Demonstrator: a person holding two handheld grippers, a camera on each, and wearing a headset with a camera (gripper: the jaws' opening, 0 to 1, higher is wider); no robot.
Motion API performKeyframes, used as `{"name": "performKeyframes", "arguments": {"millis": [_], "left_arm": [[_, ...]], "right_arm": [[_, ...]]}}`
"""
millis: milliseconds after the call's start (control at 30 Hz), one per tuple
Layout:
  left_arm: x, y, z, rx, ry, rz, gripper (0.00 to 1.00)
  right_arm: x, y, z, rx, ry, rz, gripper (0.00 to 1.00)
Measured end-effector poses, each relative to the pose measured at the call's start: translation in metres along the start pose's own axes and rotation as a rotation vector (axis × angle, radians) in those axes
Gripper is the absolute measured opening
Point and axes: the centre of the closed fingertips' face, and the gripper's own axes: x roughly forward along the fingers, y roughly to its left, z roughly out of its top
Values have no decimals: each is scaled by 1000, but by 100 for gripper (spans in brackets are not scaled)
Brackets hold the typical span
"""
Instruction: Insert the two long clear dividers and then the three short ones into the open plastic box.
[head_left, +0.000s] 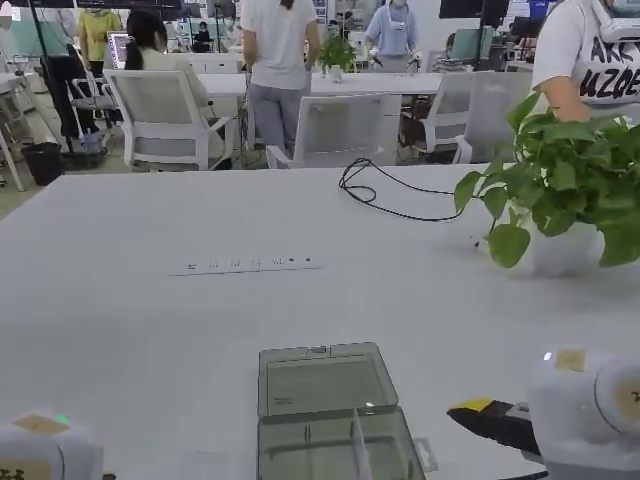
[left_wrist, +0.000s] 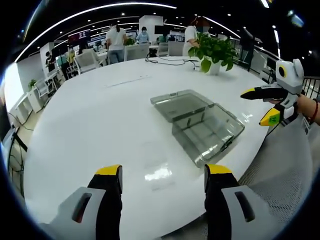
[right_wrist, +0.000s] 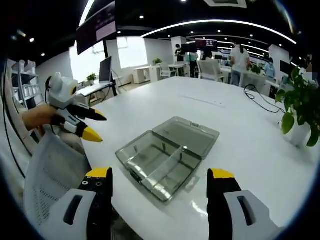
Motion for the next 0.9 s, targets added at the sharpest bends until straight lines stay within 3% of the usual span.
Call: {"name": "performKeyframes", "arguments": {"millis": [167,433,600,733,900], "left_arm": [[13,5,-9,5,54,13,62],[33,12,-25,-48,134,22,55],[40,14,-28,-84,141,19,50],[46,15,-34,-64,178,36,47],[52,10,-38,-58,193,33,44]], "right_arm": [[-1,-1,2,-23,-11,-2,78],[-2,-5,2,-26,-13,-18,78],[-1,-8,0,-25,-13,-25,77],[0,-11,-3,-15,-9,-28,77],[0,-14,-6,-8,-6,-34,76]]}}
